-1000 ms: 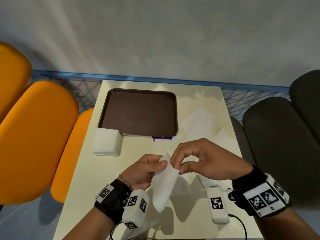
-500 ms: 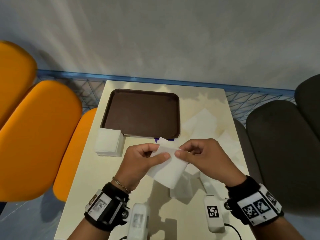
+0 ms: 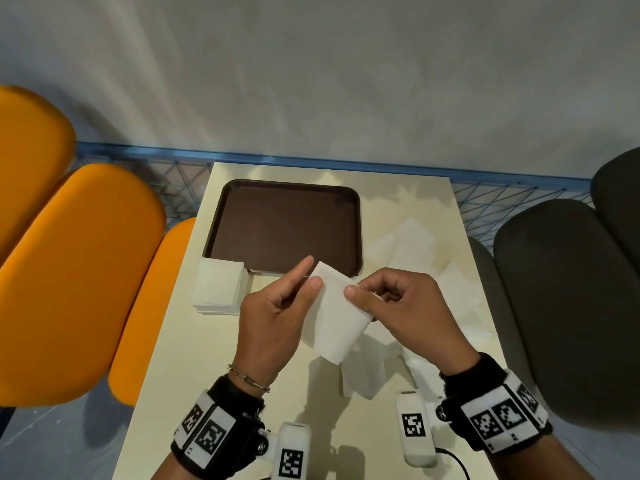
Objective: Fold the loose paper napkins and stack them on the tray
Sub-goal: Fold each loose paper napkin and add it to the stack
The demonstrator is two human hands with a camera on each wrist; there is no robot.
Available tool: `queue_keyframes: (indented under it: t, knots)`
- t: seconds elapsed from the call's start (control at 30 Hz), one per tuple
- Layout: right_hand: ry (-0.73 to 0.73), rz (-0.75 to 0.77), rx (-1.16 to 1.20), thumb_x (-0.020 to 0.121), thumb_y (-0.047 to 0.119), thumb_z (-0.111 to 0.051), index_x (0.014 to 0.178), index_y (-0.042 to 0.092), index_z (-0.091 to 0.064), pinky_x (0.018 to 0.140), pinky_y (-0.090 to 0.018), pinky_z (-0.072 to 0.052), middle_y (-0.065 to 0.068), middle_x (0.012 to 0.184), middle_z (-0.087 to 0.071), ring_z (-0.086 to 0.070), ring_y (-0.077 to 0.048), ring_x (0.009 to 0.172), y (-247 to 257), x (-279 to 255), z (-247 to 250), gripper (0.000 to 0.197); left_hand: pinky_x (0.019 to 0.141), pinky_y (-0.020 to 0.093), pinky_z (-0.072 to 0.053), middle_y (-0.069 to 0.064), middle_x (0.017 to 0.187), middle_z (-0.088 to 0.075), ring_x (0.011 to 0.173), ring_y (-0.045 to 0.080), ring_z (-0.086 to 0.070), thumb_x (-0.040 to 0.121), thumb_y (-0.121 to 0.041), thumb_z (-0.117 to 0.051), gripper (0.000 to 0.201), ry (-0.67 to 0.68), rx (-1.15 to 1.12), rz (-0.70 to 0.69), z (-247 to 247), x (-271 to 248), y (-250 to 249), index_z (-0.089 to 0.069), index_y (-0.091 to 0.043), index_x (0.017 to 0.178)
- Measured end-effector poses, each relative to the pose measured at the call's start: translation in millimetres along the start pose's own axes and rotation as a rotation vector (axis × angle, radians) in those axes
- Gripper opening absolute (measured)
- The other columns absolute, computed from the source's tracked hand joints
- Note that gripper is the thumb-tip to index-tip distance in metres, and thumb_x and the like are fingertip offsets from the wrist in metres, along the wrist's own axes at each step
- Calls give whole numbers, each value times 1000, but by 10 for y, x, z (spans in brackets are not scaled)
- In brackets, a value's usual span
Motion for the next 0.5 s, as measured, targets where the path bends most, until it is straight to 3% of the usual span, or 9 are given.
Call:
queue_keyframes:
  t: [0.13, 0.27, 0.37, 0.5]
  knots:
    - [-18, 10, -4, 87, 43, -85, 81, 28, -80, 67, -40, -55, 8, 79, -76, -57, -13, 64, 6, 28, -39, 17, 75, 17, -60, -42, 102, -70, 96, -10, -66, 100, -32, -65, 28, 8, 43, 16, -8, -2, 21, -66, -50, 122]
    - [-35, 8, -25, 87, 43, -85, 79, 30, -79, 64, -27, -48, 16, 74, -73, -53, -6, 59, 3, 51, -85, 17, 72, 16, -59, -41, 98, -70, 93, -11, -66, 101, -29, -65, 28, 17, 21, 33, -7, -17, 28, -66, -47, 122]
    - [-44, 10, -51, 87, 44, -85, 78, 31, -79, 63, -23, -46, 19, 72, -71, -51, -5, 59, 5, 68, -111, 17, 67, 15, -56, -35, 99, -73, 93, -9, -67, 102, -30, -63, 26, 29, -21, 52, -2, -26, 3, -67, -52, 114]
    - [-41, 29, -64, 86, 43, -86, 78, 31, -80, 62, -20, -44, 22, 73, -71, -52, -4, 58, 17, 91, -130, 15, 68, 17, -56, -28, 103, -73, 95, -3, -68, 104, -32, -58, 22, 60, -46, 88, 4, -29, -4, -70, -47, 114]
Point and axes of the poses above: each hand's wrist, its own x-axis towards the middle knuckle, its own z-axis out of the back of the hand, y = z × x, the point moved 3 cm from there along x, towards the middle knuckle
